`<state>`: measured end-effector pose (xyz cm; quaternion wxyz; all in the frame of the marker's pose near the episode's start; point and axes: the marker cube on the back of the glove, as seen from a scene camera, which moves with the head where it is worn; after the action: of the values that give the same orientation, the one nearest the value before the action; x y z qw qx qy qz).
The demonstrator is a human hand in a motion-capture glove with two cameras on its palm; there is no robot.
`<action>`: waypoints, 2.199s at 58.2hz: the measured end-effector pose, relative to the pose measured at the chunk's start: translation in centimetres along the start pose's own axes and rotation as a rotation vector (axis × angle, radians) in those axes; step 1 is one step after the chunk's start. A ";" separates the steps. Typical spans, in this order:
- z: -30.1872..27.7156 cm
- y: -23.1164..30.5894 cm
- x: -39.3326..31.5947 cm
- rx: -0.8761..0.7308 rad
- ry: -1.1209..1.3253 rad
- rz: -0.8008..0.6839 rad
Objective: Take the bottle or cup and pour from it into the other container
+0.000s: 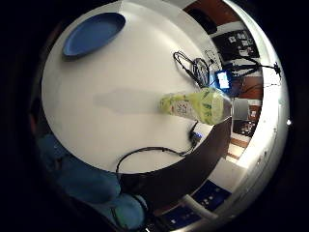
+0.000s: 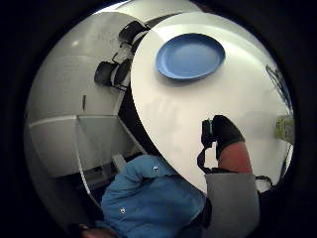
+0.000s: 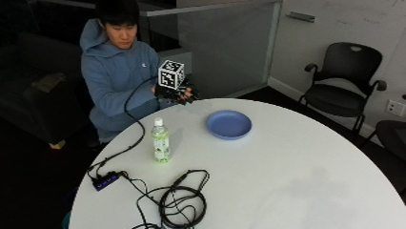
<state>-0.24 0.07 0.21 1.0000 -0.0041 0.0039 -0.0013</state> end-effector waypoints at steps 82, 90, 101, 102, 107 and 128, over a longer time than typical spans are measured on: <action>-4.5 12.3 21.4 0.294 -0.057 0.156; -3.8 13.4 24.5 0.334 -0.166 0.154; -2.8 14.1 27.5 0.361 -0.330 0.136; -2.7 14.0 27.8 0.364 -0.343 0.134; -2.6 13.7 29.0 0.370 -0.408 0.127; -0.7 12.0 31.0 0.352 -0.677 0.068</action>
<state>30.83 12.03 -0.86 0.9296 0.1675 -0.3268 0.0324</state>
